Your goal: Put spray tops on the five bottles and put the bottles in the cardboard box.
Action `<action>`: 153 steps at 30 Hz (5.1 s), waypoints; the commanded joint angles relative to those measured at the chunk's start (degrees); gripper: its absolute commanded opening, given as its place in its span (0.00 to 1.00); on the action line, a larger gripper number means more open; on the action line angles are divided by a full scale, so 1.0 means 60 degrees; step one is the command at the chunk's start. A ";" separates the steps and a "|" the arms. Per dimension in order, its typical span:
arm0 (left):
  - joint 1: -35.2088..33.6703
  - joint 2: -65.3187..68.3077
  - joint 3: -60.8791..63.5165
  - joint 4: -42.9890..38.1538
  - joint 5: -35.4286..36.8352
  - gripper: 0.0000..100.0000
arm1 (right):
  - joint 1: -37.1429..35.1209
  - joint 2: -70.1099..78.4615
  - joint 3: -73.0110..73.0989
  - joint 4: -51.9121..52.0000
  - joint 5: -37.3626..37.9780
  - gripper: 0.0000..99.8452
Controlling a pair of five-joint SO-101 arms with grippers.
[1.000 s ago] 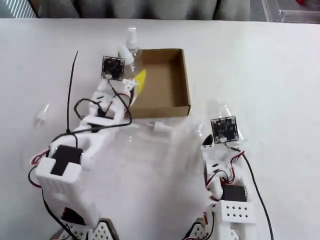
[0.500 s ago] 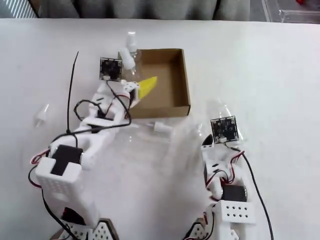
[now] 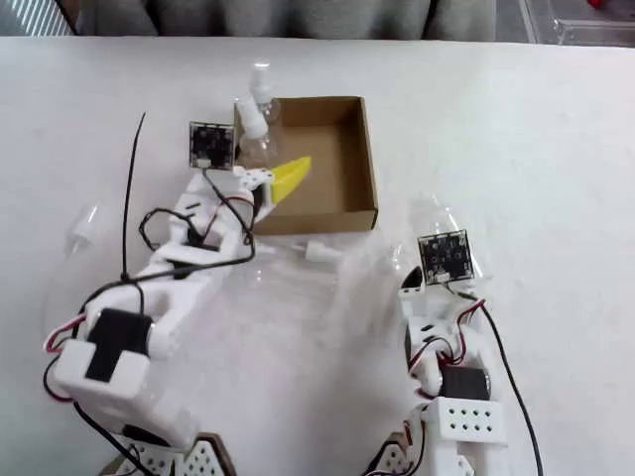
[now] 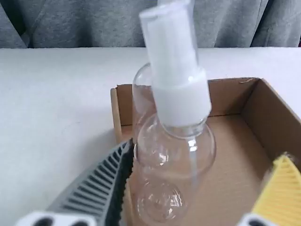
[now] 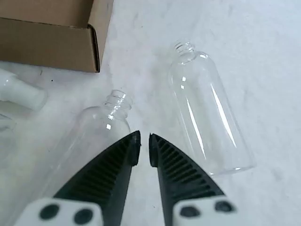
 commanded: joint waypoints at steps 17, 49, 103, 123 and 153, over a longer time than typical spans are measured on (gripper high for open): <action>-0.0125 -0.8930 0.2462 0.9363 0.0190 0.41 | 0.0066 0.0022 0.0088 0.0037 0.0117 0.01; -0.1282 -1.4147 0.5040 1.4755 0.1143 0.05 | 0.0359 -0.0051 -0.0322 0.0330 0.0103 0.01; -0.1766 -0.8842 0.1392 1.6000 0.3150 0.02 | -0.6088 1.0044 -0.7414 0.3319 -0.1377 0.01; 0.0623 -0.8857 0.1055 1.6059 0.4542 0.37 | -0.6147 1.0044 -0.7370 0.4667 -0.3341 0.01; 0.0520 -0.3875 0.0205 1.2689 0.6842 0.49 | -0.5194 1.0044 -0.7341 0.4945 -0.2535 0.01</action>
